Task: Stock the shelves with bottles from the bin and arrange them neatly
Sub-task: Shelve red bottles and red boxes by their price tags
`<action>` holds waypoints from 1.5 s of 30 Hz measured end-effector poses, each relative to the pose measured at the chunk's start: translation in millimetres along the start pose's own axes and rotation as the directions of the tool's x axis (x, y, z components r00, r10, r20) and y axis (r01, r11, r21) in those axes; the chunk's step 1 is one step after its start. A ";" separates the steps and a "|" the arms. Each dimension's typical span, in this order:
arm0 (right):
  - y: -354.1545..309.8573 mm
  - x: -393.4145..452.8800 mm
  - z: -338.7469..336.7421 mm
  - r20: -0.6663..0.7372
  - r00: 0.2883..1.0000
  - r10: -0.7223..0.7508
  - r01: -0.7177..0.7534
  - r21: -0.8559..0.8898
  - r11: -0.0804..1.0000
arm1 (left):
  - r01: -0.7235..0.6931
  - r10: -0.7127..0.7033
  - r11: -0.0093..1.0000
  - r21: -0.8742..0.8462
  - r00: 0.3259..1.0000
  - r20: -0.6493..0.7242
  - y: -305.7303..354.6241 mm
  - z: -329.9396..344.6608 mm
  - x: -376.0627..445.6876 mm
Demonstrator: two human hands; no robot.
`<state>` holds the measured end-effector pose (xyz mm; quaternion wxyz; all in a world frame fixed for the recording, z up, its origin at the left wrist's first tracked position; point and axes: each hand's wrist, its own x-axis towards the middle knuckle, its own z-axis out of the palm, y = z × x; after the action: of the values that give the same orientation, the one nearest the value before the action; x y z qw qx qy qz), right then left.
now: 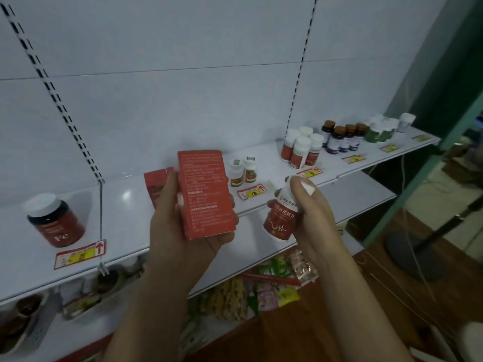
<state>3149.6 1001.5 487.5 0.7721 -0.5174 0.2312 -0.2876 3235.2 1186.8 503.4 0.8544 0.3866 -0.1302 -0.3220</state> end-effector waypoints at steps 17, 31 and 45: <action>-73.9 156.8 128.6 0.783 0.614 0.097 0.731 -0.611 0.303 | -0.130 0.156 0.601 0.789 0.987 0.043 40.2 -62.7 119.2; -54.9 216.8 143.4 0.865 0.468 0.181 0.864 -0.491 0.111 | 0.001 0.276 -0.243 0.970 0.959 0.068 73.3 -91.8 154.0; 25.3 236.3 143.6 0.832 0.461 0.309 0.872 -0.489 0.015 | -0.057 0.066 -0.492 0.869 0.993 0.103 47.7 -137.2 186.5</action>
<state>3420.7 943.2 501.3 0.1178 -0.9786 -0.1660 0.0291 3462.8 1168.1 442.4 0.1177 0.9238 -0.3644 0.0030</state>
